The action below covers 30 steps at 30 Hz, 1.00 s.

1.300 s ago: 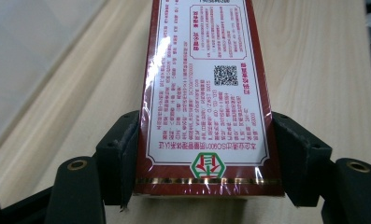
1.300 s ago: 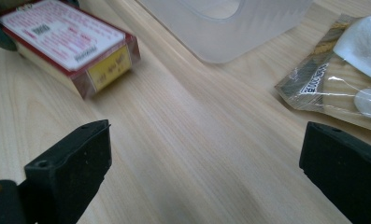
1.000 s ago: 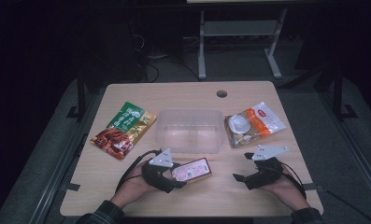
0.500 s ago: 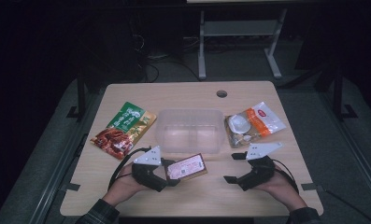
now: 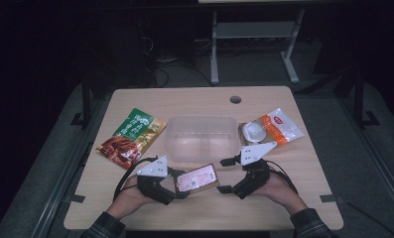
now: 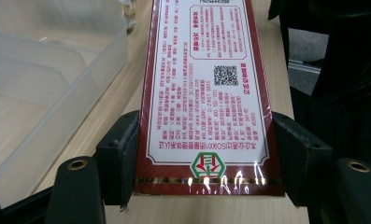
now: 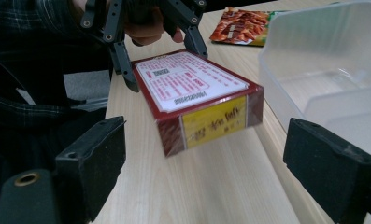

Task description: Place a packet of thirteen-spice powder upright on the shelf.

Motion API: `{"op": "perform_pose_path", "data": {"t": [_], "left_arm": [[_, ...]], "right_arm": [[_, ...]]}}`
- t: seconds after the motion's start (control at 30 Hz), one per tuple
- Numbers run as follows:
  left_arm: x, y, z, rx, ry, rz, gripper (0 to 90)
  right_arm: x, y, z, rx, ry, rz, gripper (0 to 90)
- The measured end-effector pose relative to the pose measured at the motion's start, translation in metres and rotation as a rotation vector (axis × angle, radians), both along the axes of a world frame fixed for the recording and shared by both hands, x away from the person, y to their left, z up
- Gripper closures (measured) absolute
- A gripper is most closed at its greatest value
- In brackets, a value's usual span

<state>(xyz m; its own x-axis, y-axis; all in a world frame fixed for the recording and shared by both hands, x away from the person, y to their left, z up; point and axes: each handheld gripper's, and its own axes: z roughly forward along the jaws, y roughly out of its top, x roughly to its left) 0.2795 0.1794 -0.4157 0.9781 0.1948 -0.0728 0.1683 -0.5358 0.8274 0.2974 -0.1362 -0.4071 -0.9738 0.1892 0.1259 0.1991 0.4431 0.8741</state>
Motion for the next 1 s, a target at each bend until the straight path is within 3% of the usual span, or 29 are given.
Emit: {"op": "perform_pose_path", "data": {"t": [0.43, 0.6, 1.0], "left_arm": [[-0.001, -0.002, 0.000, -0.005, -0.006, -0.024, 31.8], [-0.002, -0.003, 0.000, -0.006, -0.005, -0.032, 31.8], [0.002, -0.006, -0.007, -0.012, 0.031, -0.045, 31.7]], "right_arm": [[0.007, 0.018, -0.007, 0.005, 0.038, 0.094, 18.1], [0.006, 0.016, -0.007, 0.001, 0.023, 0.090, 24.5], [0.005, 0.014, -0.003, 0.029, 0.007, 0.084, 25.8]]}}
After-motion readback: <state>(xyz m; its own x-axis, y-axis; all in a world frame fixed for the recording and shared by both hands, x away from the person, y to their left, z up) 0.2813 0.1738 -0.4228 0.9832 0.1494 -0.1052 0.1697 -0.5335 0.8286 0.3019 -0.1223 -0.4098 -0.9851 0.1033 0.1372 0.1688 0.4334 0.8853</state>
